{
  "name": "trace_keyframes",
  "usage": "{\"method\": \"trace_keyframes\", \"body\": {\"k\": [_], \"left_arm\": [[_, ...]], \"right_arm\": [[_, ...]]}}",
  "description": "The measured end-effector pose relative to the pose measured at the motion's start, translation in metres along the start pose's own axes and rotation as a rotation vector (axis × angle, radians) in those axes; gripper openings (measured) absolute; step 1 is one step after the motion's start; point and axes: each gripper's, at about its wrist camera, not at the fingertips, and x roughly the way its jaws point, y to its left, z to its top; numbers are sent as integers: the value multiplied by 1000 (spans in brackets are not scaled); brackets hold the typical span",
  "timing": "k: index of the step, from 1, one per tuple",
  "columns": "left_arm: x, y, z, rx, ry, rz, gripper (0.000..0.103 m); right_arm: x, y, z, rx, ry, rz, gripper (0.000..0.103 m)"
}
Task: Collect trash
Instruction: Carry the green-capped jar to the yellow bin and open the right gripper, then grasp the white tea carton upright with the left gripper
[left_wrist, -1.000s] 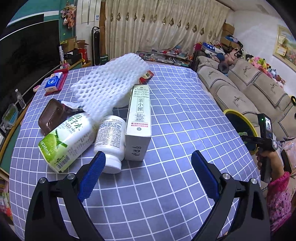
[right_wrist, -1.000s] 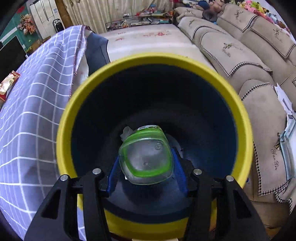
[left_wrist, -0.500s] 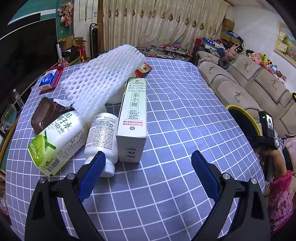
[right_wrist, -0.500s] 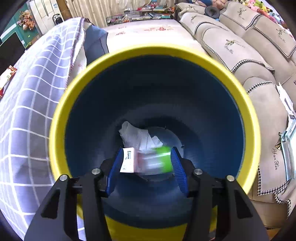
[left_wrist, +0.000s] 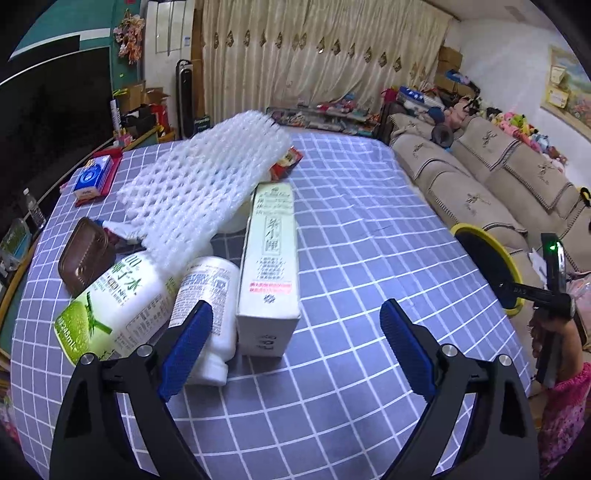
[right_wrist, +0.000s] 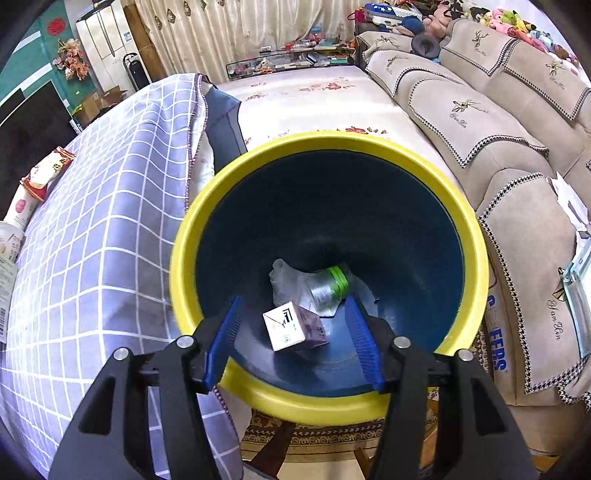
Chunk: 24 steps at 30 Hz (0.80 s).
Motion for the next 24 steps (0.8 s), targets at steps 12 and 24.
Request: {"method": "trace_keyframes", "body": {"k": [12,24], "left_arm": [[21,3,9,5,25,5,74],[41,-2,14,46,21,88,52]], "right_arm": [[-7,1,-1,0,-29,30,60],[-8,1,-5,2,-30,45,60]]}}
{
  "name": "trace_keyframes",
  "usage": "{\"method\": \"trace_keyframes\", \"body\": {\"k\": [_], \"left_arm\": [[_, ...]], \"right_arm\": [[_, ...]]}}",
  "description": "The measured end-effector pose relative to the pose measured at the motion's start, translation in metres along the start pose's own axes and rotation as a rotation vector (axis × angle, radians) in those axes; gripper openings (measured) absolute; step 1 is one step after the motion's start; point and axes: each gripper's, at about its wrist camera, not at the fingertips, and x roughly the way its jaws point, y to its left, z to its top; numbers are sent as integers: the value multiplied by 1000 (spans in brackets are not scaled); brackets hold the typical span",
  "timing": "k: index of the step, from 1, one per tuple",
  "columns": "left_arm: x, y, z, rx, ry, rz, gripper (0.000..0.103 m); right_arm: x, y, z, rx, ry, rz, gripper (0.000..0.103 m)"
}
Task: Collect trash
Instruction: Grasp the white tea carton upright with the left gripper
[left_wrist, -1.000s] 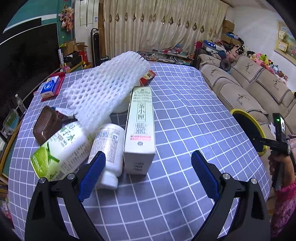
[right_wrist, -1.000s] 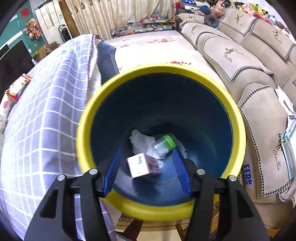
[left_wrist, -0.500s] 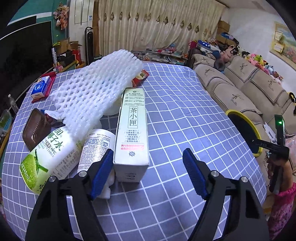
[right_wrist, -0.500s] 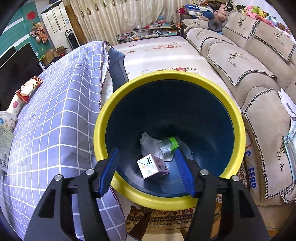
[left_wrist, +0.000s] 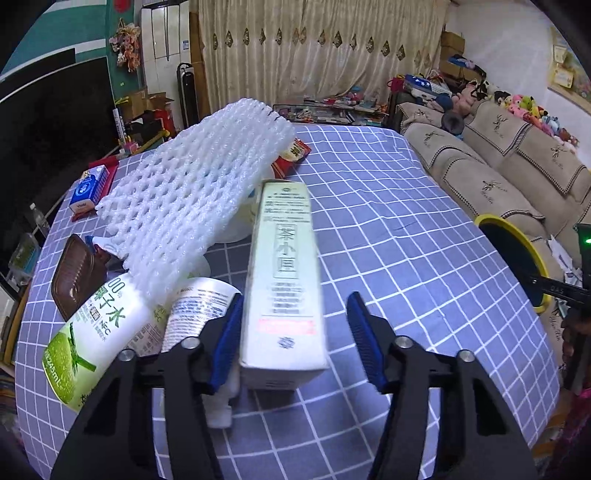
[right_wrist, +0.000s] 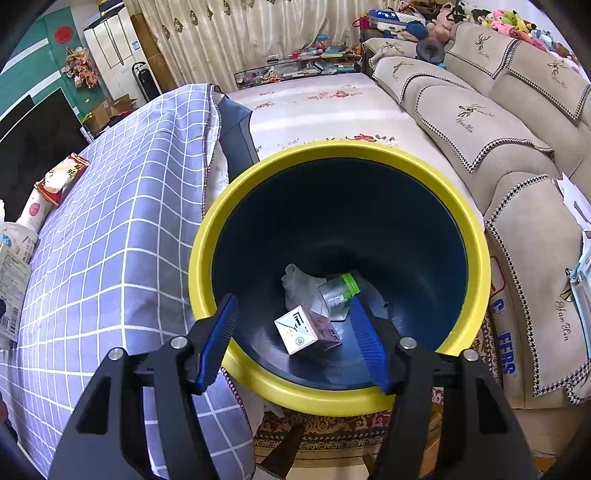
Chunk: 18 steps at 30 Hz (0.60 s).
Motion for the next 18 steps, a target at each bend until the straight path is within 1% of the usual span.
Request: {"method": "trace_keyframes", "body": {"k": [2,3,5,8,12,13,14,16,18], "left_arm": [[4,0,0,11,-5,24,40],[5,1,-1,15,-7,32,38],[7,1,-1,20,-6,35,32],[5,3,-1,3,-4,0,31],[-12,-4,1,14,-30,-50,31],[-18,-8,3,23,-38,-65,31],[-23,-12,5,31,-45,-73,31],[-34,-24,9,54,-63,-94,31],[-43,-40,17,90,-79,-130,31]], "right_arm": [[1,1,-1,-1,2,3,60],[1,2,-1,-2,2,4,60],[-1,4,-1,-2,-4,10,60],[-9,3,-1,5,-28,18,60],[-26,1,-2,24,-69,30,62],[-30,0,-3,28,-79,31,65],[-35,-1,-4,30,-93,31,66],[-46,-4,-5,31,-116,19,66],[-58,-9,-8,35,-143,-4,67]]}}
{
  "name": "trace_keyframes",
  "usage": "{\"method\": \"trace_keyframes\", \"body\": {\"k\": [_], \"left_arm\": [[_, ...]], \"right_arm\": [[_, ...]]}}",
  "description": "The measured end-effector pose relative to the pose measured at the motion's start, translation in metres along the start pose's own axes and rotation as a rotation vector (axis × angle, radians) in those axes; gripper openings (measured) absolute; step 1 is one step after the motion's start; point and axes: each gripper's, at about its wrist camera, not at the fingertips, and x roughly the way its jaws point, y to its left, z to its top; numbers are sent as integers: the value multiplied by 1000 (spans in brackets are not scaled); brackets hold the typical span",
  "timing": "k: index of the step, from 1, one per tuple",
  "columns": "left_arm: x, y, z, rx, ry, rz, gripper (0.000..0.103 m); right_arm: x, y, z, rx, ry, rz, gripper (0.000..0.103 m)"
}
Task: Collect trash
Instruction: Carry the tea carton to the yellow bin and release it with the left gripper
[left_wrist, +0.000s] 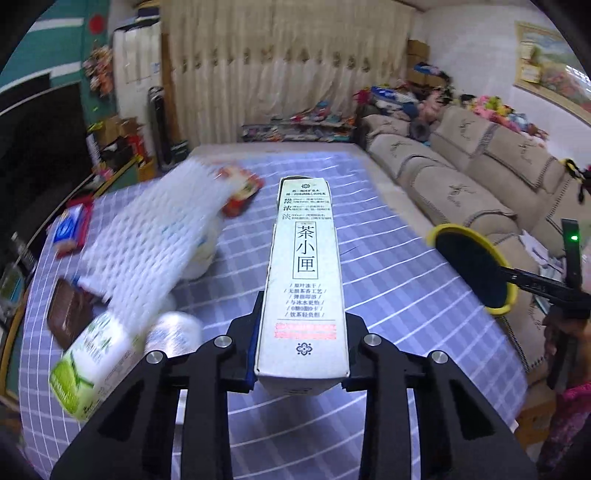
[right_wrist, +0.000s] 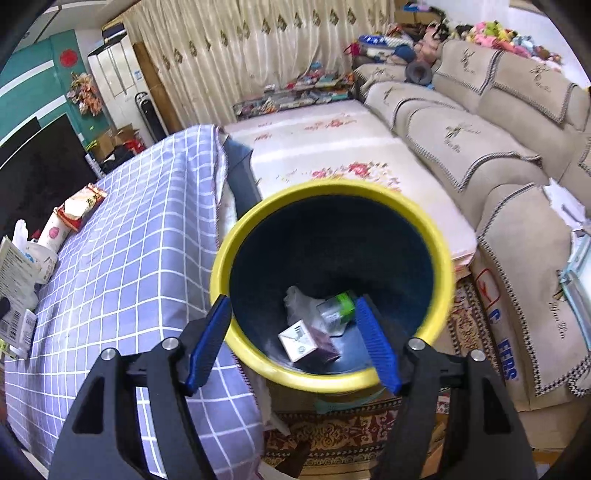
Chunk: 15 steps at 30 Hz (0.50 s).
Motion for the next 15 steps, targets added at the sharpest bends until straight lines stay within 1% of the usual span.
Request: {"method": "trace_keyframes", "body": {"k": [3,6,10,13,15], "left_arm": [[-1,-25,14,41,-5,-66,31],[8,-57,31,99,-5,-126,31],[29,-107,53,164,8,-227,31],[47,-152,67,222,18,-300,31],[64,-185,75,259,46,-348,31]], "right_arm": [[-15,-11,-2,18,-32,-24,69],[-29,-24,-6,35,-60,-55,70],[-40,-44,-9,66,-78,-89,71],[-48,-64,-13,106,-85,-112,71],[-50,-75,-15,126,-86,-123,71]]}}
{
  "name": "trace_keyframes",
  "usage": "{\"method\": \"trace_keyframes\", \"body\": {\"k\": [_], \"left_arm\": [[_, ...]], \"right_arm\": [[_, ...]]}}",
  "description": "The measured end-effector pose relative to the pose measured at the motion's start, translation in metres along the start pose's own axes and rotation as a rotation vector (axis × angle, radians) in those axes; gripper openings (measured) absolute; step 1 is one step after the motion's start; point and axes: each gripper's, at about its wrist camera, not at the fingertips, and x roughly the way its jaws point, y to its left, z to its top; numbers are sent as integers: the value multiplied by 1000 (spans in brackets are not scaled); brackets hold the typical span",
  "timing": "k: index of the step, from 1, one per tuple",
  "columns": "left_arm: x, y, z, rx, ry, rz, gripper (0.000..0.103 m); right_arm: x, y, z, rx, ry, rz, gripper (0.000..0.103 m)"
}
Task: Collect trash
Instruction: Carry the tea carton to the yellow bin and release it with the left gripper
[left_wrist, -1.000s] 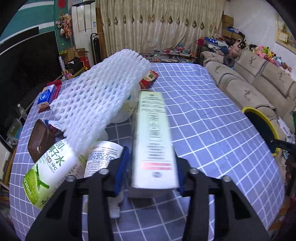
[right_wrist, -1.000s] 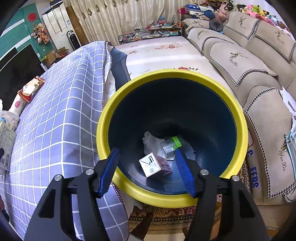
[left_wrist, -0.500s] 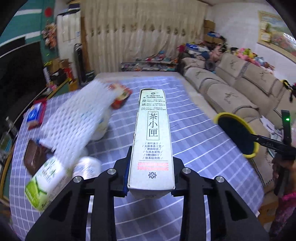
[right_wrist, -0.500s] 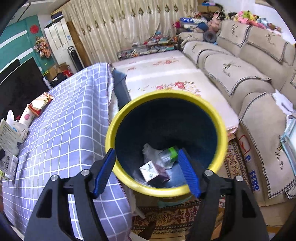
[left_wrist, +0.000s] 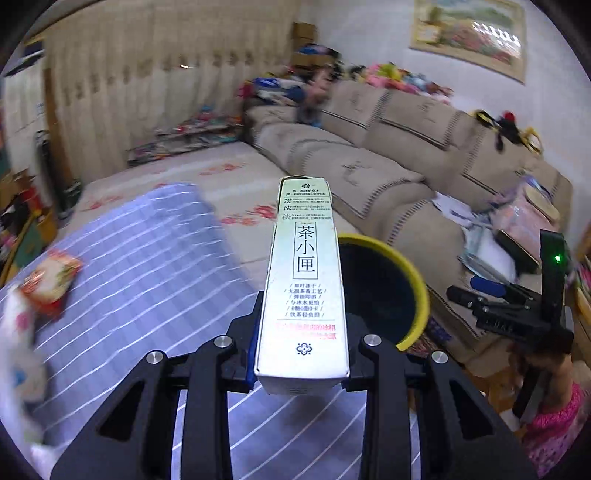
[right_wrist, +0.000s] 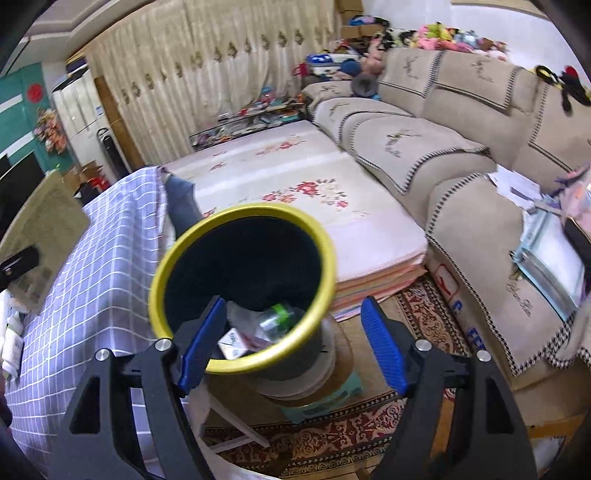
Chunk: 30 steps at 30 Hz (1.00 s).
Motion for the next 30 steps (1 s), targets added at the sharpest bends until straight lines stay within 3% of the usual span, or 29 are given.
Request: {"method": "trace_keyframes", "body": {"k": [6,12,16,18,19,20,24,30], "left_arm": [[76,-50,23,63,104,-68,31],[150,-67,19,52,260,-75,31],[176,-66,13,48,308,-54,32],[179,-64,11,32,310,-49,41],[180,-63,12,22,304,-51,56],[179,-62,12,20,294,-49,62],[157,-61,17,25,247,-42,62],[75,-42,13,-9,121,-24,70]], "right_arm": [[-1,-22,-4,38,8,-23,72],[1,-34,-3,53,10,-30,72],[3,-39,-4,62,14,-33,72],[3,-41,-4,65,17,-35,72],[4,-42,-4,66,19,-35,72],[4,-41,-5,65,20,-35,72],[3,-39,-6,66,22,-29,72],[0,-29,-9,46,19,-13,75]]}}
